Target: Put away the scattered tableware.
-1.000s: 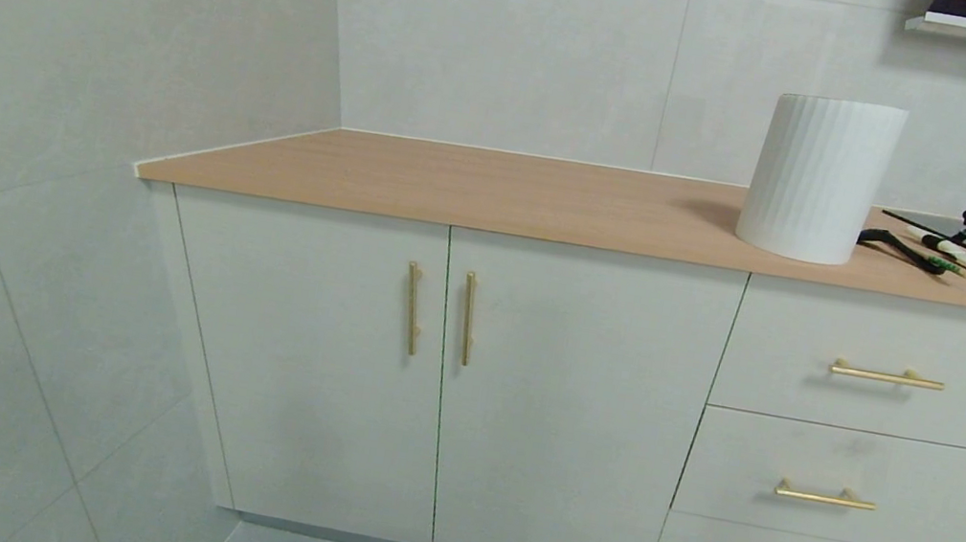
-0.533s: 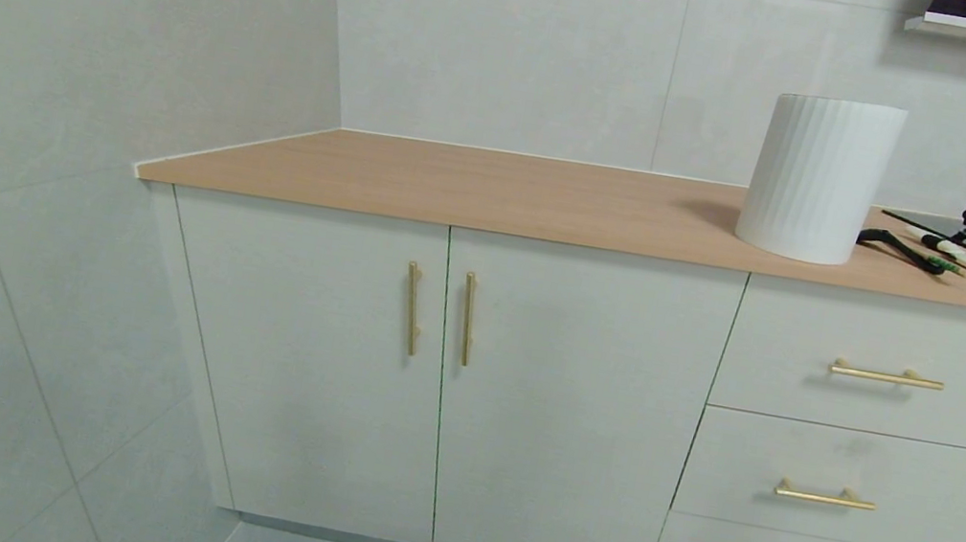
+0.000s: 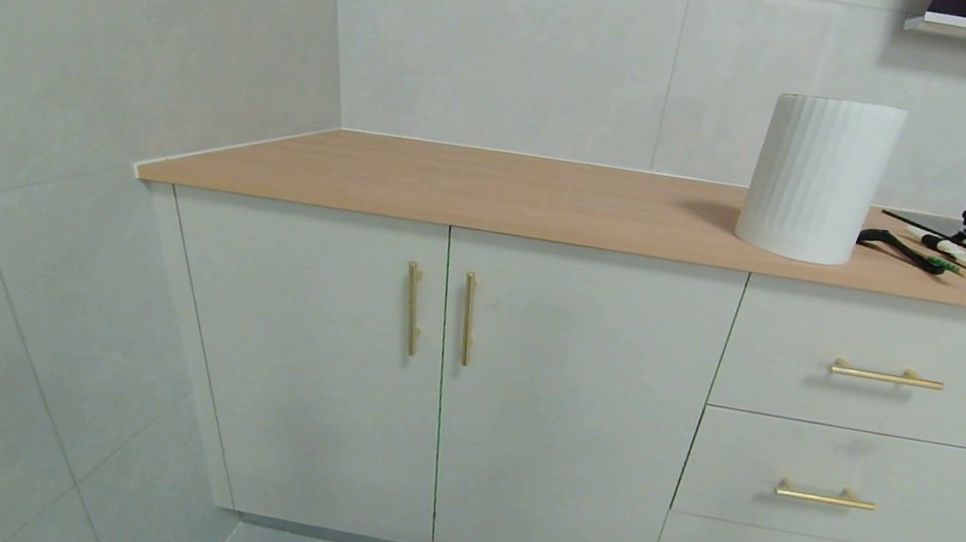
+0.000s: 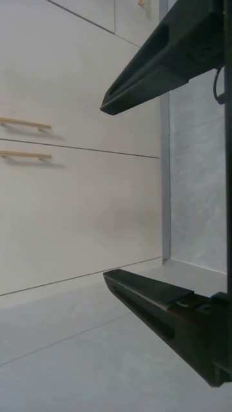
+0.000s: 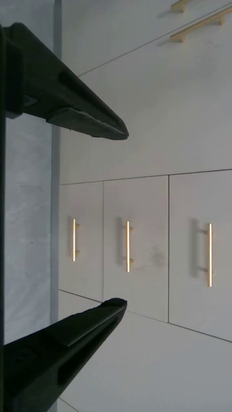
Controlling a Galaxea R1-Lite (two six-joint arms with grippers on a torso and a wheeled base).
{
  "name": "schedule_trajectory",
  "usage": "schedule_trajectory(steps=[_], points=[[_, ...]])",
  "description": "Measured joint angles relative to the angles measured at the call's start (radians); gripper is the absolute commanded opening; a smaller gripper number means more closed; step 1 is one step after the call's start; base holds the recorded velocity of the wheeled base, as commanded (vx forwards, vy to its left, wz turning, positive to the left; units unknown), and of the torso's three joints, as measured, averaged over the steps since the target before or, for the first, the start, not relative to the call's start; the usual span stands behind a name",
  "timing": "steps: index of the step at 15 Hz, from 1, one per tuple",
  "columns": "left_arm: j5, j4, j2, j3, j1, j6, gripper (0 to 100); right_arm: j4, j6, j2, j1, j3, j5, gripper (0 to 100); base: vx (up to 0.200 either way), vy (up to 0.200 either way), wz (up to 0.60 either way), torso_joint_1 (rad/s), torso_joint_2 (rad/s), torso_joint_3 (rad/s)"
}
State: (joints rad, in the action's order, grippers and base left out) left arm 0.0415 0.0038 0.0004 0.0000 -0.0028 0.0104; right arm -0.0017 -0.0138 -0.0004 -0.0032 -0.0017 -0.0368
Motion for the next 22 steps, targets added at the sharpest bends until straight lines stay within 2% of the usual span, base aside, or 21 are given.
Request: schedule_trajectory(steps=[13,20,22], points=[[0.0,0.0,0.0,0.0,0.0,-0.001,100,0.0,0.007,0.0,0.0,0.0,0.0,100,0.0,-0.2,0.0,0.003,0.0,0.001],[0.0,0.0,0.0,0.0,0.0,-0.001,100,0.0,0.008,0.0,0.0,0.0,0.0,100,0.0,0.0,0.0,0.0,0.0,0.0],[0.0,0.0,0.0,0.0,-0.001,-0.001,100,0.0,0.008,0.0,0.0,0.0,-0.001,100,0.2,0.0,0.0,0.005,0.0,0.0]])
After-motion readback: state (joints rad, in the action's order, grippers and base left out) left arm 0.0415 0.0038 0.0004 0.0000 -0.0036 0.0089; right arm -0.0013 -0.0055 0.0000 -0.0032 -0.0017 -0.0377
